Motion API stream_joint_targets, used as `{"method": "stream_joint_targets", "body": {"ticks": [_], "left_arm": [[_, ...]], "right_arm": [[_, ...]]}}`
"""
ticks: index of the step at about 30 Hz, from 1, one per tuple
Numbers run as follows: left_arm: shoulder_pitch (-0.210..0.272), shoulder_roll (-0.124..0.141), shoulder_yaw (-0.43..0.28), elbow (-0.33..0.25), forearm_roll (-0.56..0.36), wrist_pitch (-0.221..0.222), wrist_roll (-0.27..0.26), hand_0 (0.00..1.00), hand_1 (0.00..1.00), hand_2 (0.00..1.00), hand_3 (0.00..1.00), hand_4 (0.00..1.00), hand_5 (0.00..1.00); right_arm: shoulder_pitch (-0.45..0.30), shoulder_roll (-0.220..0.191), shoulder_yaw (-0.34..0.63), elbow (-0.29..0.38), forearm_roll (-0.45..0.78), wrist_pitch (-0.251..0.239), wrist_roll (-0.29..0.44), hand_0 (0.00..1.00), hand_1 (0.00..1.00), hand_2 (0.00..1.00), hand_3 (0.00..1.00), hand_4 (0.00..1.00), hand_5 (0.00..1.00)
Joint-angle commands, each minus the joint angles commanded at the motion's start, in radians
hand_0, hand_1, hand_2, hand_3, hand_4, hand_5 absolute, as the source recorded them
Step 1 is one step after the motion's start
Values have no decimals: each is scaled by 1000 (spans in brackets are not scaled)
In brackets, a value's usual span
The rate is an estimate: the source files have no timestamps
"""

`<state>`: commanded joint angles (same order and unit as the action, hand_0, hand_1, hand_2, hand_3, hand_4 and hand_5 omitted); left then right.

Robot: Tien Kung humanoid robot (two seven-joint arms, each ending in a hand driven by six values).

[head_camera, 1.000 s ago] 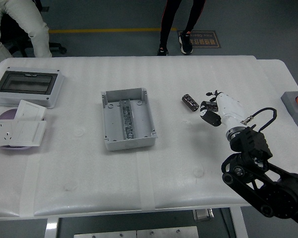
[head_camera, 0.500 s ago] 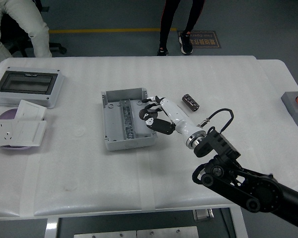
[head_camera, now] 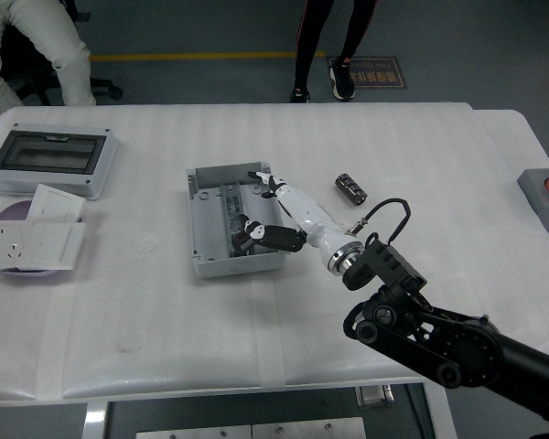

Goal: Pick up the battery,place it into the box

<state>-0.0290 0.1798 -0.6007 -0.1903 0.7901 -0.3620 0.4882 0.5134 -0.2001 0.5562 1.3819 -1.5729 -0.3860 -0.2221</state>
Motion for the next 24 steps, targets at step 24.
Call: {"method": "stream_joint_targets", "body": {"ticks": [24], "left_arm": [[-17,4,-30,1,36,-4,11,542,557,592,463,2,2]], "right_arm": [[390,-160,-235,-345,-309,309,-36,998,873,925,991,896,548]]}}
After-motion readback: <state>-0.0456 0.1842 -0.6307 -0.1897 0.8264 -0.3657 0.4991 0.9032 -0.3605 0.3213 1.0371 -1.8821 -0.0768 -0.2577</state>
